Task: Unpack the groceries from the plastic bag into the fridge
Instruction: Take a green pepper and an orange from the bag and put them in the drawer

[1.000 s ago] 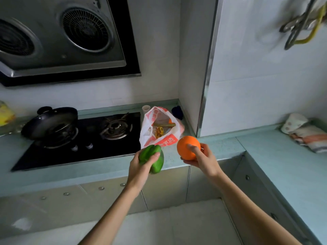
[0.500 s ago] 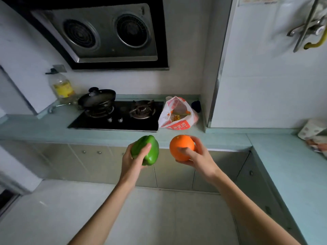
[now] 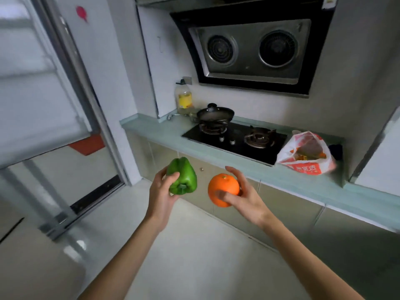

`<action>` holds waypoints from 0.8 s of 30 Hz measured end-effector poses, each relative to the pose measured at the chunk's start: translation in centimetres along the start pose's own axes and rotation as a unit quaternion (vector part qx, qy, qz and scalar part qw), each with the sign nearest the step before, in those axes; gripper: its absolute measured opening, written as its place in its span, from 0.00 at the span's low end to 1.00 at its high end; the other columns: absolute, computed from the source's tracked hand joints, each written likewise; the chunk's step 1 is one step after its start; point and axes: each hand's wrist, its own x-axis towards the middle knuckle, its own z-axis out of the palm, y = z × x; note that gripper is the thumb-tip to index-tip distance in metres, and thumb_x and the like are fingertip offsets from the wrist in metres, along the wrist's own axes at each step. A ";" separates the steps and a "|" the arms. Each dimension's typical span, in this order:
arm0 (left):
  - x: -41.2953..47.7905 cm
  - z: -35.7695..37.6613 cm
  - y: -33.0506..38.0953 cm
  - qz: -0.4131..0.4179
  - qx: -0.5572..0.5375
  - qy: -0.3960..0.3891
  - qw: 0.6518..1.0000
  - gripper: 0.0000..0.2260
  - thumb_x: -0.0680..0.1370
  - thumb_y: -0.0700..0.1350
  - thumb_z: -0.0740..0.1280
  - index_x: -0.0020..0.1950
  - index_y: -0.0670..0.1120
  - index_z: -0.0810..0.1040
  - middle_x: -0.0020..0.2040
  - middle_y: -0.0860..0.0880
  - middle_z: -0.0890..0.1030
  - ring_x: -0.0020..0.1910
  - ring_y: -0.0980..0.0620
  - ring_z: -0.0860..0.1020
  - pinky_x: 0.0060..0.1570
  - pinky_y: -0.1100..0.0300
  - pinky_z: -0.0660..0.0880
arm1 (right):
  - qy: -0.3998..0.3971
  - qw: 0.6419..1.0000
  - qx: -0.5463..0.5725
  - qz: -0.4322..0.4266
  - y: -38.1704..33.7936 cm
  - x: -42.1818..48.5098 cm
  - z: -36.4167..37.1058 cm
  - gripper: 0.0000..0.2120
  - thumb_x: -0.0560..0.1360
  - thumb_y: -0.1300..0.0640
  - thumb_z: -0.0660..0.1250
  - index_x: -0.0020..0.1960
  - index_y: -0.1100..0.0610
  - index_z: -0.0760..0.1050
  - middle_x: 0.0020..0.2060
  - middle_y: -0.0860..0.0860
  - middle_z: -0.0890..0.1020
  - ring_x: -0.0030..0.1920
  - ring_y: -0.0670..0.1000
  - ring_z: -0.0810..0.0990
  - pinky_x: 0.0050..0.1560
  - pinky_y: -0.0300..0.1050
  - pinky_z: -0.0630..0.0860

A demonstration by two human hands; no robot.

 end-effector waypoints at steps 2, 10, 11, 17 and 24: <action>-0.7 -4.5 2.2 0.018 -0.002 0.026 0.999 0.25 0.69 0.44 0.72 0.66 0.43 0.76 0.56 0.43 0.82 0.55 0.45 0.82 0.54 0.47 0.79 | -0.025 0.999 -0.024 0.000 -0.6 0.8 4.2 0.35 0.57 0.42 0.75 0.63 0.43 0.72 0.55 0.50 0.79 0.50 0.45 0.80 0.43 0.32 0.77; -3.4 -21.7 11.0 0.054 0.056 0.122 0.990 0.09 0.76 0.41 0.69 0.56 0.47 0.79 0.47 0.48 0.85 0.46 0.52 0.83 0.45 0.57 0.78 | -0.086 0.996 -0.008 0.008 -2.4 3.7 22.5 0.31 0.62 0.42 0.79 0.60 0.48 0.70 0.53 0.50 0.80 0.52 0.48 0.79 0.45 0.37 0.74; -3.8 -23.6 11.9 0.060 0.062 0.133 0.987 0.10 0.76 0.42 0.70 0.57 0.46 0.79 0.46 0.48 0.85 0.45 0.51 0.83 0.43 0.59 0.78 | -0.094 0.996 -0.010 0.006 -2.7 3.9 24.8 0.30 0.64 0.44 0.79 0.60 0.49 0.70 0.53 0.49 0.79 0.51 0.47 0.79 0.44 0.37 0.73; -6.6 -34.0 17.0 0.076 0.070 0.195 0.975 0.26 0.66 0.46 0.78 0.61 0.38 0.80 0.54 0.39 0.84 0.52 0.43 0.83 0.49 0.53 0.79 | -0.165 0.986 -0.030 -0.017 -4.2 5.4 37.3 0.34 0.63 0.46 0.79 0.64 0.50 0.68 0.53 0.47 0.76 0.50 0.44 0.76 0.42 0.37 0.72; -7.0 -43.2 20.8 0.116 0.058 0.263 0.956 0.29 0.66 0.44 0.74 0.65 0.38 0.75 0.53 0.42 0.83 0.46 0.49 0.85 0.42 0.59 0.80 | -0.249 0.968 0.014 -0.027 -5.9 9.2 48.7 0.36 0.66 0.41 0.76 0.71 0.43 0.67 0.63 0.49 0.73 0.59 0.52 0.76 0.54 0.51 0.80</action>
